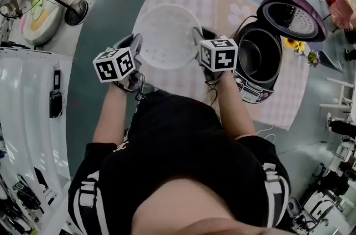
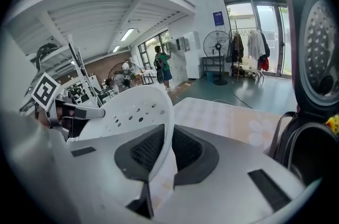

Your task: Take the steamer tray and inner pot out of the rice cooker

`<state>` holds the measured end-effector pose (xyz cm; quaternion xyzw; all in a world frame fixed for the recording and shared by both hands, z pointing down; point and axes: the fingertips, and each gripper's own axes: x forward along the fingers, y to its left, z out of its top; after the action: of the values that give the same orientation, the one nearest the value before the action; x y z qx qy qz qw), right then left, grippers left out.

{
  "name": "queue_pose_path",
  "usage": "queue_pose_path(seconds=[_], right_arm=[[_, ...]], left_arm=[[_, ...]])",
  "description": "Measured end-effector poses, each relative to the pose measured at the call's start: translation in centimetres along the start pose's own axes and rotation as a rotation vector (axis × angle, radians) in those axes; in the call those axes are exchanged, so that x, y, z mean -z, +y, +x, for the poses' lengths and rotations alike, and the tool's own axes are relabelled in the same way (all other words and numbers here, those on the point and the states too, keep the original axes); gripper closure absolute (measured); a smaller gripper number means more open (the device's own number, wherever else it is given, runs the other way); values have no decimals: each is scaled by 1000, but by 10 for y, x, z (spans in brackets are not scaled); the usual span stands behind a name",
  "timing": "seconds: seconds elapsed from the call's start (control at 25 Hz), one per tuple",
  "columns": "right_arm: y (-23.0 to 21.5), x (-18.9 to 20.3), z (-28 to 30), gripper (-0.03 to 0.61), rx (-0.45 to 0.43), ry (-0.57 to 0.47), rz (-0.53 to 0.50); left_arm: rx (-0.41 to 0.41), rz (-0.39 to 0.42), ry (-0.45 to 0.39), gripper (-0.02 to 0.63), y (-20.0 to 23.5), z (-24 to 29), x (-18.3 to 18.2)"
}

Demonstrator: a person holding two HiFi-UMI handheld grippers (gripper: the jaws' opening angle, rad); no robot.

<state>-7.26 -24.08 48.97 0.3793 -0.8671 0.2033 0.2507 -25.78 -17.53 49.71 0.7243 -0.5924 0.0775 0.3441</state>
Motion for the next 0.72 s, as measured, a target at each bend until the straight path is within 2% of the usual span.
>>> queue_pose_path(seconds=[0.48, 0.72], right_arm=[[6, 10, 65, 532, 43, 46, 82], [-2, 20, 98, 528, 50, 79, 177]], left_arm=[[35, 18, 79, 571, 61, 45, -2], [69, 20, 123, 571, 88, 79, -4]])
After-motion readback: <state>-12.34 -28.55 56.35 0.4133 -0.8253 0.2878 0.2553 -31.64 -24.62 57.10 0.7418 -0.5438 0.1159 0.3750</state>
